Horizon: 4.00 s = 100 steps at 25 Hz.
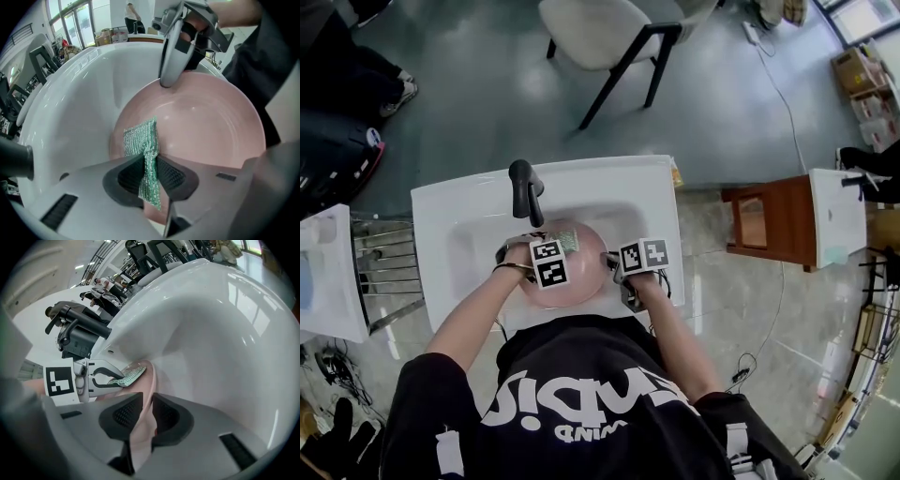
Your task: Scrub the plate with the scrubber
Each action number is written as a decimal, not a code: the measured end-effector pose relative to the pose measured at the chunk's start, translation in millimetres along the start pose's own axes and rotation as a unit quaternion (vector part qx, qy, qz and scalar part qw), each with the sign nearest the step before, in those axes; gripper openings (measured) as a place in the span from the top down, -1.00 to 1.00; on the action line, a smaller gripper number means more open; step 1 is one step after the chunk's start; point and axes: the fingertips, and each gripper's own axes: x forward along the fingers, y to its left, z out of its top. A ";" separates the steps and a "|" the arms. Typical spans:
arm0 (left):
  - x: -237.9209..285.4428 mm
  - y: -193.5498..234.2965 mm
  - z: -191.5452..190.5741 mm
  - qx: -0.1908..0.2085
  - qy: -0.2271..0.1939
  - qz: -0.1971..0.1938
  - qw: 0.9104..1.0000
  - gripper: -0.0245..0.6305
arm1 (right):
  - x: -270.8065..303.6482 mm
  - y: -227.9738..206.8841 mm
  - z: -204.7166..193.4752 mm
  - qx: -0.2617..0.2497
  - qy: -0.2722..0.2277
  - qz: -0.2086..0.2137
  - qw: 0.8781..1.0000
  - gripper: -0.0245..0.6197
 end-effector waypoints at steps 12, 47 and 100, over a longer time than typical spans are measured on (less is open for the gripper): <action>-34.8 -41.2 -30.3 -0.094 0.016 -0.085 0.992 0.65 | 1.7 7.8 -6.1 -0.015 0.007 0.005 1.000 0.66; -96.6 -107.7 55.8 -0.184 -0.113 -0.217 0.952 0.65 | 9.8 8.4 -8.9 -0.035 0.037 0.003 0.999 0.69; -40.9 -73.1 -40.6 -0.188 0.137 -0.184 0.955 0.65 | 24.8 19.0 -26.7 -0.068 0.089 0.016 0.994 0.70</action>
